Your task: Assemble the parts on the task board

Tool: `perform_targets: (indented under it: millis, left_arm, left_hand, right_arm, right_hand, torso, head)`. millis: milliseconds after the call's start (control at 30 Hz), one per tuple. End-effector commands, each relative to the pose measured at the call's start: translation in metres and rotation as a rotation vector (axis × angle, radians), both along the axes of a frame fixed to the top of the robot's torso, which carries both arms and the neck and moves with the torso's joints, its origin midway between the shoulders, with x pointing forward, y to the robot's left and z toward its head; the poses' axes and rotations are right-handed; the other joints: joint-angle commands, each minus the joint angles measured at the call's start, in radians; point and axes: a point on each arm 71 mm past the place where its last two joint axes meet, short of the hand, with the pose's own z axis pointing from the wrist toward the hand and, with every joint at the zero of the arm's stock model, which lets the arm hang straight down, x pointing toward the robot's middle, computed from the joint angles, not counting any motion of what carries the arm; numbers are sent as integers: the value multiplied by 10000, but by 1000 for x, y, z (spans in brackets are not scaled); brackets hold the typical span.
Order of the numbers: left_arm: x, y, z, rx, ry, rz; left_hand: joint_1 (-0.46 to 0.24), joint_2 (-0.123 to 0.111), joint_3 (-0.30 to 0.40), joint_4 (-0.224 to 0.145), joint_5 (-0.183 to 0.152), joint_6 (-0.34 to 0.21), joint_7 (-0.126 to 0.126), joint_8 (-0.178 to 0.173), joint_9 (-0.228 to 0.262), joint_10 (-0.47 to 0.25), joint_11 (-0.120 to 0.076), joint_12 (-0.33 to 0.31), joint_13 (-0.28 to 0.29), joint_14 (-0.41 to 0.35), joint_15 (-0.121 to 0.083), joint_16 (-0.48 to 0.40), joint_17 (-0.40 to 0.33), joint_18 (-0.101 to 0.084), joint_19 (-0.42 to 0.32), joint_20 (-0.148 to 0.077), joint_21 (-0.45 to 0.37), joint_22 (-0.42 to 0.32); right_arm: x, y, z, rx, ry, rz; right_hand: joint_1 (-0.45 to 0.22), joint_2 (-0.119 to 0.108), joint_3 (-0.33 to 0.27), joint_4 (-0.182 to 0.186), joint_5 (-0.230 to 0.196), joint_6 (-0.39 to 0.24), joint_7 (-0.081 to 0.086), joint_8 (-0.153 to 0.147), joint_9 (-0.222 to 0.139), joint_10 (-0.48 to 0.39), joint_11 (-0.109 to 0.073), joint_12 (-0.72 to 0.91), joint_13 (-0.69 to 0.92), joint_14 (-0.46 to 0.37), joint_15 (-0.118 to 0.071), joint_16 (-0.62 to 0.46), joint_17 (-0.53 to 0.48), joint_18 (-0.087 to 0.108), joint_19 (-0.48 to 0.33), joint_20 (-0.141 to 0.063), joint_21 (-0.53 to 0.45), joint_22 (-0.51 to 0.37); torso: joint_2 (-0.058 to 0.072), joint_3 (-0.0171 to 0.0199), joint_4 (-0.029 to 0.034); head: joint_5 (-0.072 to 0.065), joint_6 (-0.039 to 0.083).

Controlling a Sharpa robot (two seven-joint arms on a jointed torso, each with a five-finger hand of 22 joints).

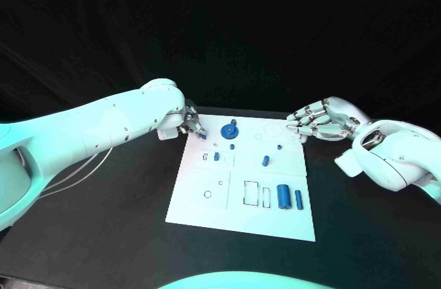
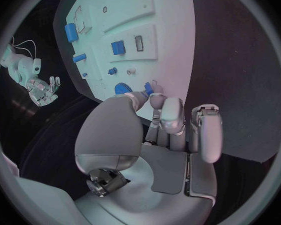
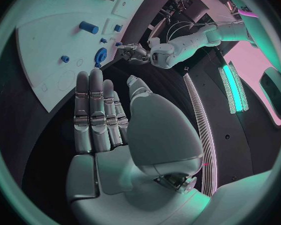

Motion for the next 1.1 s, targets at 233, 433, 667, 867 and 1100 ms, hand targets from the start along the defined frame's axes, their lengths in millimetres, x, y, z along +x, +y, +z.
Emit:
perform_targets:
  millis: [233,433,667,867,1100]
  left_arm:
    - [-23,4,12,-1185,-634,-85]
    - [-36,1,18,-1368,-1236,-579]
    - [-46,-1,17,-1431,-1991,-1039]
    - [-53,-3,9,-1388,-2506,-1304]
    - [-62,-8,-4,-1272,-2637,-1703]
  left_hand:
    - [-294,-138,2142,-1897,-44,59,-108,200,115,192,-36,167,135,117,-50,-10,24,-18,553,-66,72,1778]
    - [-341,-277,2206,-1941,-54,55,-115,235,138,172,-42,112,61,117,-53,-14,21,-22,562,-71,81,1795]
    - [-309,-559,2249,-2063,-66,53,-127,289,174,207,-56,95,48,122,-60,-12,24,-31,581,-74,100,1831]
    - [-221,-832,2249,-2210,-74,75,-131,354,214,297,-69,128,105,127,-68,-9,27,-45,615,-82,135,1891]
    - [-190,-884,2255,-2245,-73,89,-134,373,224,344,-75,164,159,128,-73,-9,27,-57,640,-85,162,1937]
  right_arm:
    - [0,-2,0,-8,-52,21]
    - [0,-2,0,5,-48,10]
    - [0,-3,0,5,-48,7]
    - [0,-3,0,-1,-49,5]
    - [0,-4,0,-5,-41,-8]
  right_hand:
    - [30,31,55,-6,66,-17,11,67,-4,-62,-21,-56,-12,-13,-31,-72,-2,45,5,16,-32,-12]
    - [2,47,57,18,78,-18,14,75,-4,-61,-16,-54,-25,-9,-27,-93,-3,44,9,19,-44,-27]
    - [-53,81,61,67,99,-22,17,88,-4,-58,-12,-47,-48,6,-22,-127,-1,44,20,23,-64,-52]
    - [-64,90,63,77,105,-23,18,91,-5,-57,-12,-45,-53,10,-21,-135,0,44,23,24,-68,-58]
    - [-64,90,63,77,105,-23,18,91,-5,-57,-12,-45,-53,10,-21,-135,0,44,23,24,-68,-58]
  torso:
    - [-52,1,70]
    - [-56,-15,100]
    - [-60,-4,83]
    - [-51,-7,88]
    - [-48,-5,81]
  head:
    - [7,-1]
    - [6,-10]
    - [46,-7]
    - [43,-23]
    - [46,-38]
